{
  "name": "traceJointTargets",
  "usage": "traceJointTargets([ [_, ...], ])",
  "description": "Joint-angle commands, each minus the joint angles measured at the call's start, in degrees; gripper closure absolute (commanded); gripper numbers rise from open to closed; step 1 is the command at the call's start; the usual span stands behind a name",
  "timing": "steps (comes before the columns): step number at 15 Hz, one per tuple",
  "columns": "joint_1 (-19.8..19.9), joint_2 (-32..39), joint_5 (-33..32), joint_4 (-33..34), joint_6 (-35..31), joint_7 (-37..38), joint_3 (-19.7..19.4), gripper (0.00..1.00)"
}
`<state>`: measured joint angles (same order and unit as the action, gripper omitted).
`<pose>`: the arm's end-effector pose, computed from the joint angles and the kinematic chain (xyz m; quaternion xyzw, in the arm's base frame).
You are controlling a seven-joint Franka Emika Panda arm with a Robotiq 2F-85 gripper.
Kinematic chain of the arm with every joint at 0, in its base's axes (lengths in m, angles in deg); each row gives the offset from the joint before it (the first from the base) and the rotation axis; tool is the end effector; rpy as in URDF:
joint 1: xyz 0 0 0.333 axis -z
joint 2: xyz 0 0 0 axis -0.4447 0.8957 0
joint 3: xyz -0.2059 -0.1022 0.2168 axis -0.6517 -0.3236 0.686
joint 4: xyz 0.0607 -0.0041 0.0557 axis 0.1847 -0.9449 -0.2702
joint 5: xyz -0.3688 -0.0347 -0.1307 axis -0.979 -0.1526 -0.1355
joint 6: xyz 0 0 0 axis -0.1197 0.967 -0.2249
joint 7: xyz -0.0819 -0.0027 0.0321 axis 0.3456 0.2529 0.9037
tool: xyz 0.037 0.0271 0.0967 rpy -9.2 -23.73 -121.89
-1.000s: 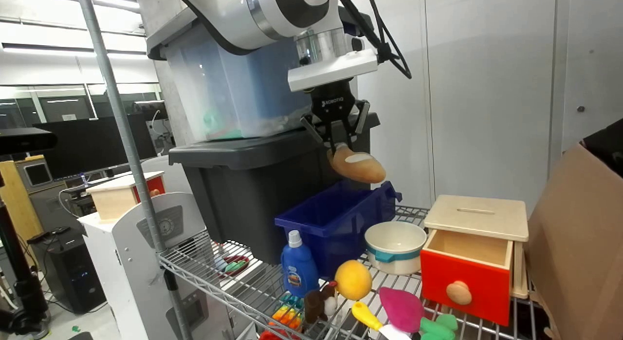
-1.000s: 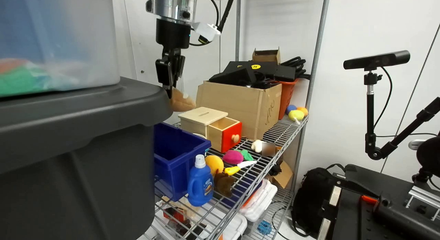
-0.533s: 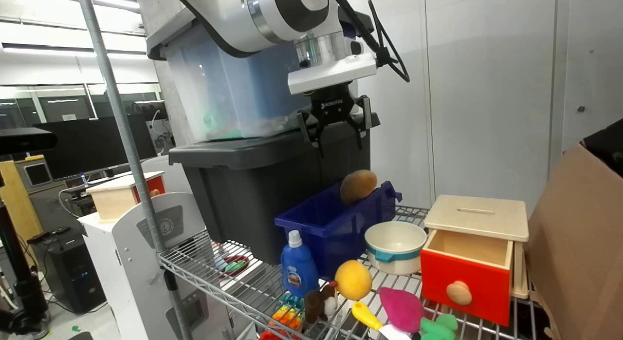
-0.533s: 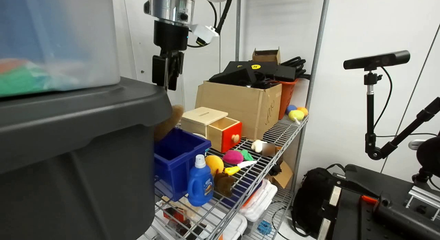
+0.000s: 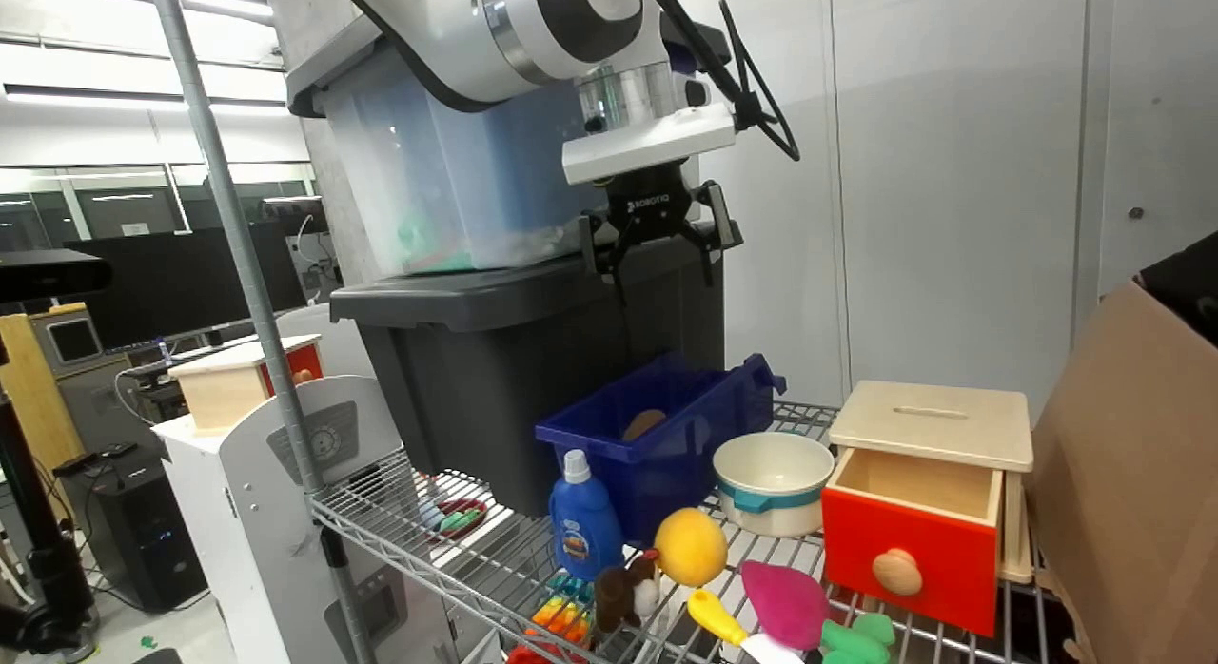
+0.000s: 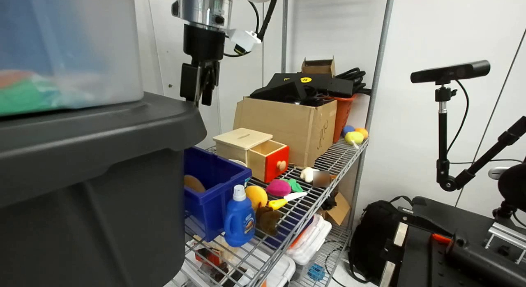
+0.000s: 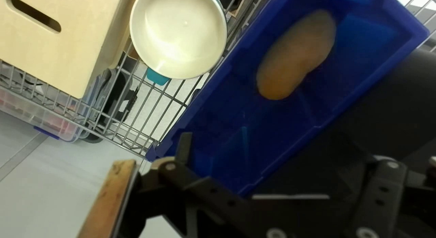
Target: Put the brown plush toy in the blue storage container
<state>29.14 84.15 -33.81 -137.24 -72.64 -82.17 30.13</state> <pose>0.7350 0.0493 0.3218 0.9437 0.3140 0.1032 0.0144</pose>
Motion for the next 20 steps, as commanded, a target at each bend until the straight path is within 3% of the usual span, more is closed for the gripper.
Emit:
traceJointTargets([
  [1,-0.9,-0.8,0.3,0.2,2.1,2.7,-0.8,0.00],
  [10,-3.3,-3.6,-1.0,-4.0,3.4,11.5,-2.9,0.00],
  [20,-4.5,-4.7,-1.4,-5.4,5.0,14.4,-3.6,0.00],
])
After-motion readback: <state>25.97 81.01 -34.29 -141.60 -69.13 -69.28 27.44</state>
